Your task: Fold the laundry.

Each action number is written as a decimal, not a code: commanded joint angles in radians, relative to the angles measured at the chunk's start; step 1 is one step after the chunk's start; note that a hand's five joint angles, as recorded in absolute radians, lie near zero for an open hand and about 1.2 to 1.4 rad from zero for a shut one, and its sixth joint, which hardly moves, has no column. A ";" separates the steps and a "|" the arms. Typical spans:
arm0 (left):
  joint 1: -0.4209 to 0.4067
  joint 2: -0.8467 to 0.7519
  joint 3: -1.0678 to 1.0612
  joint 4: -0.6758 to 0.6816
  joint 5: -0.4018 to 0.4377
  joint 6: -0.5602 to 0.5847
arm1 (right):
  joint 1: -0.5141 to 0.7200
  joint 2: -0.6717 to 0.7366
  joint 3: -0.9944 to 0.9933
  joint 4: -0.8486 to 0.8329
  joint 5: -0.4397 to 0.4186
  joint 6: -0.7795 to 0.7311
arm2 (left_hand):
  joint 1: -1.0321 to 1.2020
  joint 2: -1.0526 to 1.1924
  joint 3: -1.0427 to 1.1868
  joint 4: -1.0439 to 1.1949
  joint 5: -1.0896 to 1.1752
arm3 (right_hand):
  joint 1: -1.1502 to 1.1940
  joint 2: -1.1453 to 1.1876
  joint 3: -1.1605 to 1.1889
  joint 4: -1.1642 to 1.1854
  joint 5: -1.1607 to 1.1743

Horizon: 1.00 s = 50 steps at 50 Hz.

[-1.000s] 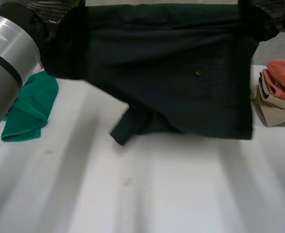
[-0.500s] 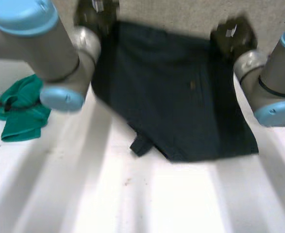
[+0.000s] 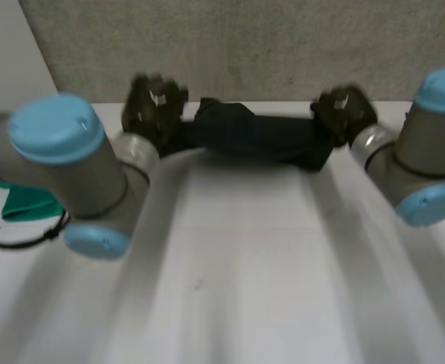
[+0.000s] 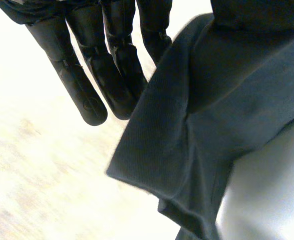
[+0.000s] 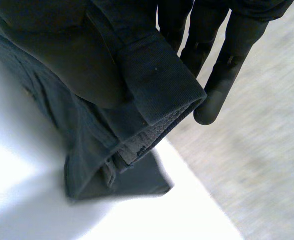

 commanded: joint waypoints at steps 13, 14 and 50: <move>-0.066 0.328 -0.545 -0.175 -0.004 0.011 | -0.010 -0.189 0.405 0.349 -0.027 -0.252 | 0.259 0.198 0.203 0.195 0.216 | 0.284 0.221 0.201 0.197 0.226; -0.067 0.345 -0.558 -0.205 -0.004 0.011 | -0.010 -0.224 0.438 0.393 -0.024 -0.253 | 0.259 0.198 0.203 0.195 0.216 | 0.284 0.221 0.201 0.197 0.226; -0.024 -0.048 0.455 -0.036 -0.067 0.324 | -0.032 -0.123 -0.109 0.015 0.082 -0.307 | 0.259 0.198 0.203 0.195 0.216 | 0.284 0.221 0.201 0.197 0.226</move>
